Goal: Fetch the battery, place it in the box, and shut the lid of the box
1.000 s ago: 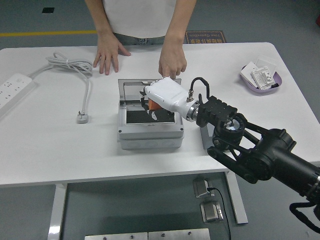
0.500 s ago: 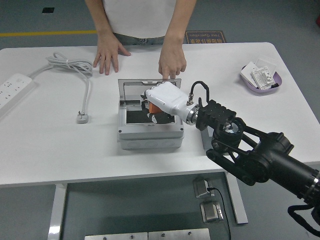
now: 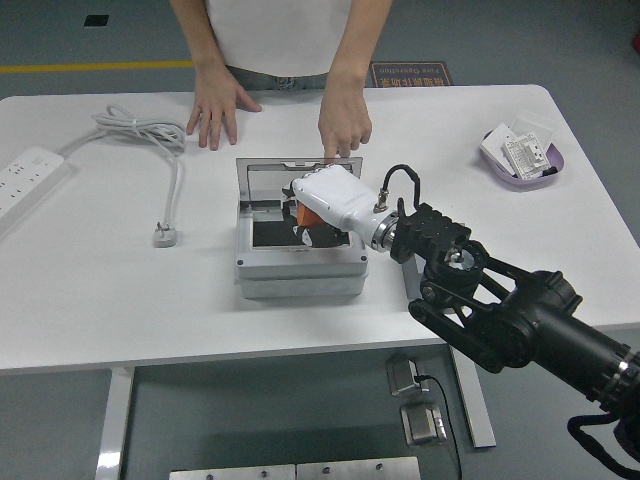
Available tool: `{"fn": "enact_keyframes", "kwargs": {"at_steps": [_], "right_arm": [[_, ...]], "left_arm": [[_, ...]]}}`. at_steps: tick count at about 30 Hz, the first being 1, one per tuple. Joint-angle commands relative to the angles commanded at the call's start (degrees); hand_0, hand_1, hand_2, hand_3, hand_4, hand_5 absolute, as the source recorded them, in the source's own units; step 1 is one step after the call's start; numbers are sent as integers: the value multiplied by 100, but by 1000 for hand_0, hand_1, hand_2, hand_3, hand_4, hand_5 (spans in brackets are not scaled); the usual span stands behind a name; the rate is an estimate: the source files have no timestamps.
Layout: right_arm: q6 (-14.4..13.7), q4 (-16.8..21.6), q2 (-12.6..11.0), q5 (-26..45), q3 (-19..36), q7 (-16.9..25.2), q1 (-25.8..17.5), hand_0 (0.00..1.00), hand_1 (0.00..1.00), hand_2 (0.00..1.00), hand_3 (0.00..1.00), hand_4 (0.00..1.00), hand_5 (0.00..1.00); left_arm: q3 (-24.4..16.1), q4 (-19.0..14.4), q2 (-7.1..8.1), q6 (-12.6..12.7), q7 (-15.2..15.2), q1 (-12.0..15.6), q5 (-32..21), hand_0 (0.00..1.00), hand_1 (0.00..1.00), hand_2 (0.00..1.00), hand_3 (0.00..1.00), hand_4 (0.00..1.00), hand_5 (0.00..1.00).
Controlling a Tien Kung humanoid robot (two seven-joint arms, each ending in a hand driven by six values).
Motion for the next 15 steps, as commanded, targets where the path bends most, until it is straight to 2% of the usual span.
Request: {"fn": "enact_keyframes", "kwargs": {"at_steps": [15], "right_arm": [[-284, -234, 88, 326, 76, 153, -43, 85, 223, 271, 296, 67, 2]], "left_arm": [[-42, 0, -4, -1, 4, -7, 38, 640, 661, 716, 836, 883, 651]]}}
